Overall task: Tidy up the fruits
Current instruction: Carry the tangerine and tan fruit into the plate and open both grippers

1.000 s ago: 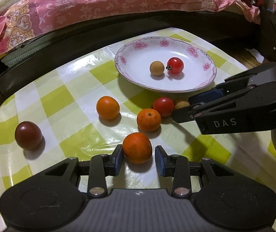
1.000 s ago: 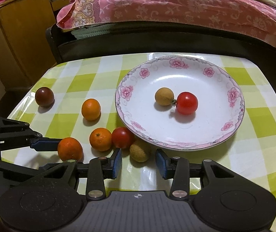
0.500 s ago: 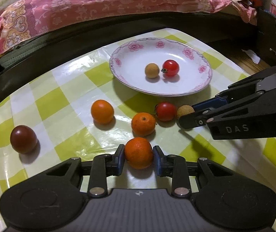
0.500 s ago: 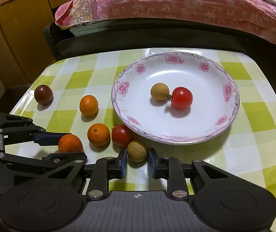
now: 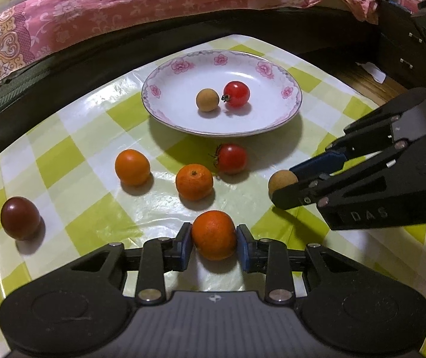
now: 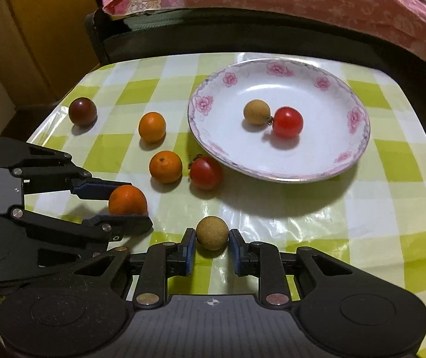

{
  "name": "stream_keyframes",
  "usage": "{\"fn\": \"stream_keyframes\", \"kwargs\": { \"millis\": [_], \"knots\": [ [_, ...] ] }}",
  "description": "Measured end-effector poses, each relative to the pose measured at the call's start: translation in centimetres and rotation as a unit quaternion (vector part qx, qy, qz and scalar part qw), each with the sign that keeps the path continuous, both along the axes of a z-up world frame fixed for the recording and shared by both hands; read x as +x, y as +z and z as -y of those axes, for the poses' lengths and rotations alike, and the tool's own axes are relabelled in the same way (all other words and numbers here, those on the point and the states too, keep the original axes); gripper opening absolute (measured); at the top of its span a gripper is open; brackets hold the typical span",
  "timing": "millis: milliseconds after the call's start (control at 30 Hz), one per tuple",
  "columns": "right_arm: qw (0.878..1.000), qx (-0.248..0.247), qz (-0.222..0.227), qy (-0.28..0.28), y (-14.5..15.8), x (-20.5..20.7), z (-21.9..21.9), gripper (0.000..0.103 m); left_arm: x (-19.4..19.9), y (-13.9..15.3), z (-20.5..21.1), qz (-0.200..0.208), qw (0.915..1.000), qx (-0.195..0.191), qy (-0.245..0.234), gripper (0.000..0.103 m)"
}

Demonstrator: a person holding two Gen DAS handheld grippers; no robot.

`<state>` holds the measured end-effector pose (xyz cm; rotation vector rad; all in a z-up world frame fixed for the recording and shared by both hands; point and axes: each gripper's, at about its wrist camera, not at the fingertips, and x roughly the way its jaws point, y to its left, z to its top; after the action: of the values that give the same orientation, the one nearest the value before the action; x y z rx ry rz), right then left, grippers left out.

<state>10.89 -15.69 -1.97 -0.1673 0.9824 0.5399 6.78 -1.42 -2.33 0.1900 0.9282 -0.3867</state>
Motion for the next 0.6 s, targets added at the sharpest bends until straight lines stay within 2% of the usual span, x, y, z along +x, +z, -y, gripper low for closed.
{"fn": "stream_keyframes", "kwargs": {
  "millis": [600],
  "knots": [
    [1.000,-0.012,0.008,0.003,-0.04,-0.32,-0.52,0.021,0.06,0.18,0.46,-0.002,0.9999,0.012,0.001,0.038]
  ]
}}
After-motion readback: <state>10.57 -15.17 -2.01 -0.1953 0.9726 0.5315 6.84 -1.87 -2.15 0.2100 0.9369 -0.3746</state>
